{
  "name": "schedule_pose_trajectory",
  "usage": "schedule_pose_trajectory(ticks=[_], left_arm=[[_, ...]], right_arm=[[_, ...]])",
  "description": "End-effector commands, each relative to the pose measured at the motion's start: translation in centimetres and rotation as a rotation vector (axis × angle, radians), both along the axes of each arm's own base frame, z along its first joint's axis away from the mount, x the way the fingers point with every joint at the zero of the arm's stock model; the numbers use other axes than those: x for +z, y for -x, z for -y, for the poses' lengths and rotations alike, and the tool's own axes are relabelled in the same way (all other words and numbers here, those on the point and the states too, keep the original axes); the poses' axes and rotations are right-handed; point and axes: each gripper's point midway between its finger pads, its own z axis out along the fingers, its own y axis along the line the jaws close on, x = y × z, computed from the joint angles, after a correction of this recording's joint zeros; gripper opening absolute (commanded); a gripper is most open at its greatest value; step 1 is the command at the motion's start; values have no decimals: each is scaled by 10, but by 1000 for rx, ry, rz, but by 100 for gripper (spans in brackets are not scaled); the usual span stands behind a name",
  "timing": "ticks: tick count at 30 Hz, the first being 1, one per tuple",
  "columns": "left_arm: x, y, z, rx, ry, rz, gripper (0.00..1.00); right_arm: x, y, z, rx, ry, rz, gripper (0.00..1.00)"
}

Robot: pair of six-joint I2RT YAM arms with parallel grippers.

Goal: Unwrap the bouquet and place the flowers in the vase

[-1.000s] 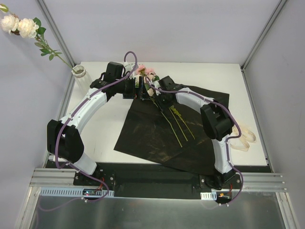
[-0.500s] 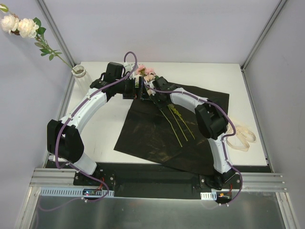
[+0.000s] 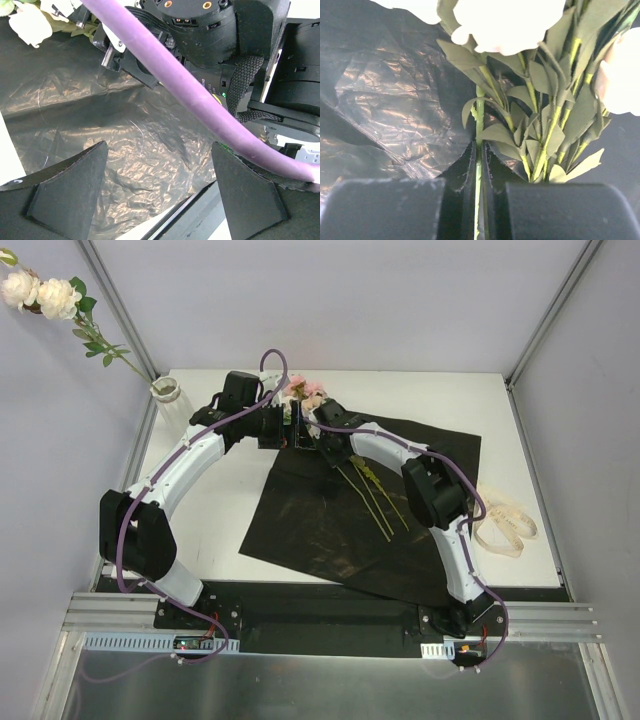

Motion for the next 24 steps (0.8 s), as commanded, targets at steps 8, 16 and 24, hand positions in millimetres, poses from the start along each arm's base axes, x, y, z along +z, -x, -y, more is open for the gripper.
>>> schedule_pose_trajectory(ticks=[8, 16, 24], left_arm=[[5, -3, 5, -20, 26, 27, 84], [9, -1, 6, -27, 35, 33, 84], [19, 1, 3, -25, 36, 75, 83]], right_arm=[[67, 19, -13, 41, -342, 56, 0], [134, 31, -21, 42, -848, -36, 0], [149, 33, -40, 54, -1072, -173, 0]])
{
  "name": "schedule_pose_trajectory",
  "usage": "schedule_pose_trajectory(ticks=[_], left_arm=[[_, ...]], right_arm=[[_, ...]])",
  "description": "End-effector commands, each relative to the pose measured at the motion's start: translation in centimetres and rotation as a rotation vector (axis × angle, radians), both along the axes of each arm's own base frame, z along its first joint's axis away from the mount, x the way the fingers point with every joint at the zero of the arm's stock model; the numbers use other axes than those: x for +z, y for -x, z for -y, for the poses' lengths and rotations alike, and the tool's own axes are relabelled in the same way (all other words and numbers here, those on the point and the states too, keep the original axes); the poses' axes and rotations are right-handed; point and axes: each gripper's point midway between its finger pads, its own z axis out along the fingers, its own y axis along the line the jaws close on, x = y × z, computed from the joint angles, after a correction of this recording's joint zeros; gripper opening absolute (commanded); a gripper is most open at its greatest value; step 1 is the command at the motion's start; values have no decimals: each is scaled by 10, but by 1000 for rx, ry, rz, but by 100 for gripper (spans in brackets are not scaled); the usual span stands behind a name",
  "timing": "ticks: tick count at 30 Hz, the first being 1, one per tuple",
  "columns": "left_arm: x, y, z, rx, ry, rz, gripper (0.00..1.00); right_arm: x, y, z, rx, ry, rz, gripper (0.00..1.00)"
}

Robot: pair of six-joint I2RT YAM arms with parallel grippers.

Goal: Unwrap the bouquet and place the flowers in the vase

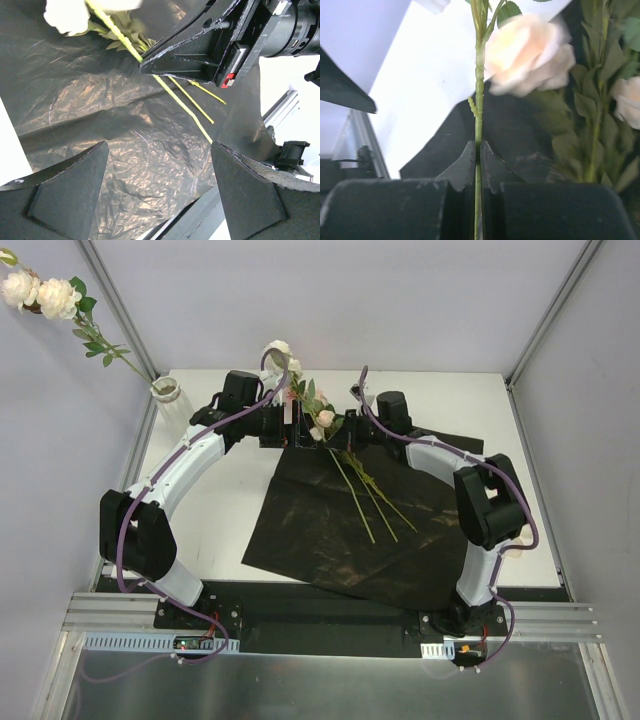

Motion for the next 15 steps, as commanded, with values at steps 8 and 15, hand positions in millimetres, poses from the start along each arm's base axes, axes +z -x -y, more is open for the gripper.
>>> schedule_pose_trajectory(ticks=[8, 15], left_arm=[[15, 2, 1, -15, 24, 58, 78], [15, -5, -10, 62, 18, 56, 75]], right_arm=[[48, 14, -26, 95, -208, 59, 0], [62, 21, -33, 97, -245, 110, 0]])
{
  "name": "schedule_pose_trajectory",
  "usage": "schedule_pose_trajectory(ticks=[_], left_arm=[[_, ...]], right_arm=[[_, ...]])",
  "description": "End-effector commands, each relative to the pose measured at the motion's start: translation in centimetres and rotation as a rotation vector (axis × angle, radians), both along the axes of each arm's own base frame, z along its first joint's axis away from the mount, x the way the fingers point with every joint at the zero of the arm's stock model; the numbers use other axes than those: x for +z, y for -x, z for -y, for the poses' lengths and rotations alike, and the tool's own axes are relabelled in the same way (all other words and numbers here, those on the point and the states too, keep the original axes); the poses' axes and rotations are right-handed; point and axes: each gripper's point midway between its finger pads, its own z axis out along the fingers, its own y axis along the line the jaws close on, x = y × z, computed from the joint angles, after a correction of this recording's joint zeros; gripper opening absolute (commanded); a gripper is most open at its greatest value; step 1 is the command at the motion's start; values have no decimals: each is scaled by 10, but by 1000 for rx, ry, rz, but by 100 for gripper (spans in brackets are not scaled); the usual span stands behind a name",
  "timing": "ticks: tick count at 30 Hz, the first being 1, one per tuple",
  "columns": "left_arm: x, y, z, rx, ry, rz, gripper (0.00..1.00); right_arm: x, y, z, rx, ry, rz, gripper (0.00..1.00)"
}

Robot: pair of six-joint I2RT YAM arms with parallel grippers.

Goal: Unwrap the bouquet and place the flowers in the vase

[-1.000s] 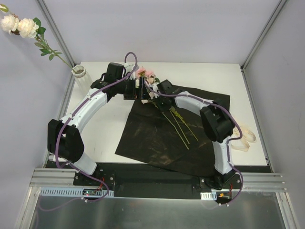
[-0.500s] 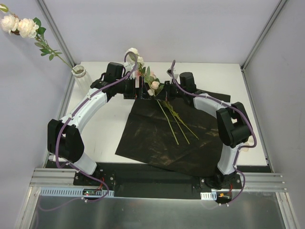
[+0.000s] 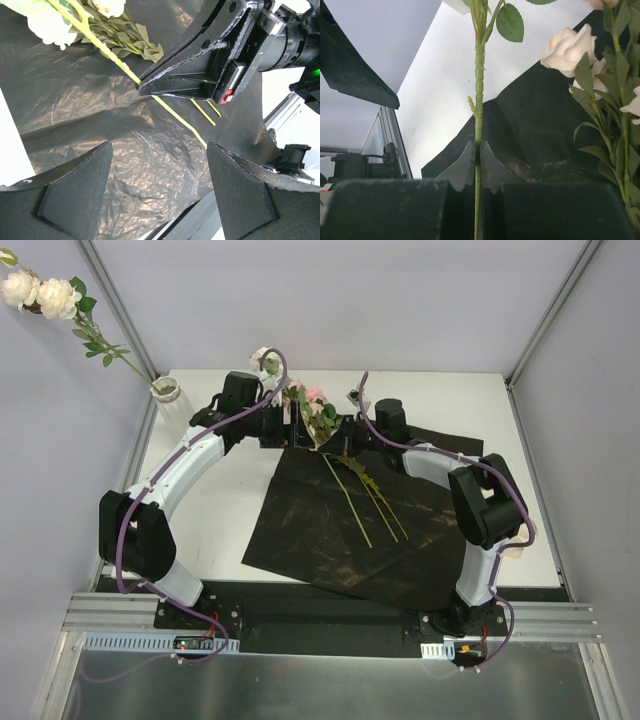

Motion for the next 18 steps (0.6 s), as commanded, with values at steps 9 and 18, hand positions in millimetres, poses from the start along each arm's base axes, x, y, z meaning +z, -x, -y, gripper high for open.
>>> schedule_pose_trajectory(ticks=[9, 18], left_arm=[[5, -16, -18, 103, 75, -14, 63], [-4, -20, -23, 127, 76, -40, 48]], right_arm=[[75, 27, -35, 50, -146, 249, 0], [82, 42, -55, 85, -163, 281, 0]])
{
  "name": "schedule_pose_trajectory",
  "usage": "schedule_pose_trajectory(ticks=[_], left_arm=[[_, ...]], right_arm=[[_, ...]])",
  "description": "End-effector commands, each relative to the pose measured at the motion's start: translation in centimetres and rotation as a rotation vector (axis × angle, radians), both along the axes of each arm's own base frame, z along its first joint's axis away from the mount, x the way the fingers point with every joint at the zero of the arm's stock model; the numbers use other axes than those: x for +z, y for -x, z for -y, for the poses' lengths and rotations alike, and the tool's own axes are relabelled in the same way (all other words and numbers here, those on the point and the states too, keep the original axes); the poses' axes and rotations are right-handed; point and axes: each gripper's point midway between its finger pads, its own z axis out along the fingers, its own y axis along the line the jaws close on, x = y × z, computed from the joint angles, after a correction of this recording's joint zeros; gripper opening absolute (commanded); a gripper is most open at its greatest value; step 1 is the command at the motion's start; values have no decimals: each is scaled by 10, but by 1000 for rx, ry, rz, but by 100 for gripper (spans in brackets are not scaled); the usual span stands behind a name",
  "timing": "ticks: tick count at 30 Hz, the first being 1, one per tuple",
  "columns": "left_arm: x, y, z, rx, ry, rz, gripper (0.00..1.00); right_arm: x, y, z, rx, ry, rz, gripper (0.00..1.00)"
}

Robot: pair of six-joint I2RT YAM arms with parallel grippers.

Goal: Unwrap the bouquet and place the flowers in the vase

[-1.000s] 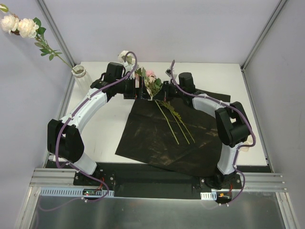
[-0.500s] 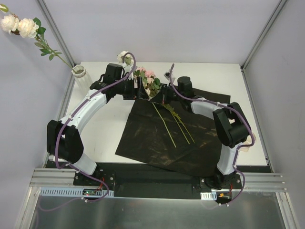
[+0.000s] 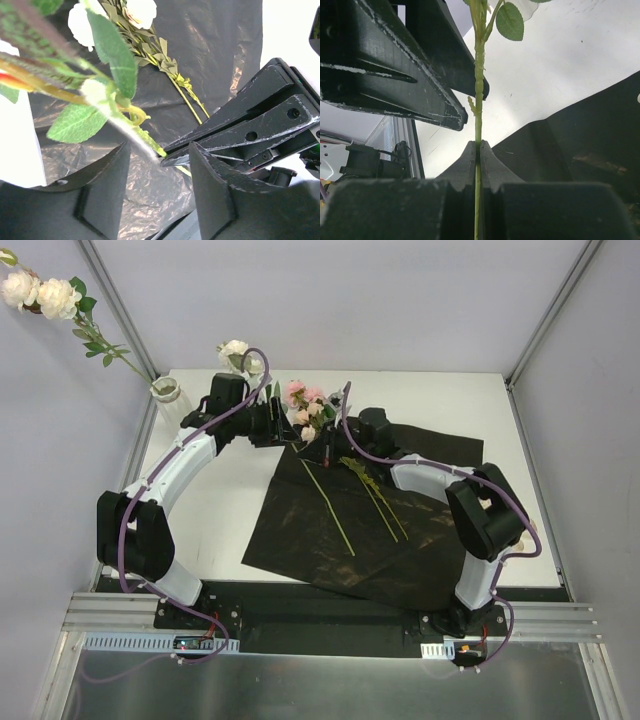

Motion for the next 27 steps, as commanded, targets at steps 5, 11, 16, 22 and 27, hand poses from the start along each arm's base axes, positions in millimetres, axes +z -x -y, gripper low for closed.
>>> schedule_pose_trajectory(ticks=[5, 11, 16, 22, 27], left_arm=[[2, -4, 1, -5, 20, 17, 36], [-3, -7, -3, 16, -23, 37, 29], [-2, 2, 8, 31, -86, 81, 17], [35, 8, -10, 127, -108, 179, 0], [107, 7, -61, 287, -286, 363, 0]], right_arm=[[49, 6, -11, 3, -73, 166, 0], [52, 14, -15, -21, -38, 218, 0], [56, 21, -11, -62, -2, 294, 0], [54, 32, 1, -99, 61, 358, 32], [63, 31, 26, -165, 89, 448, 39]])
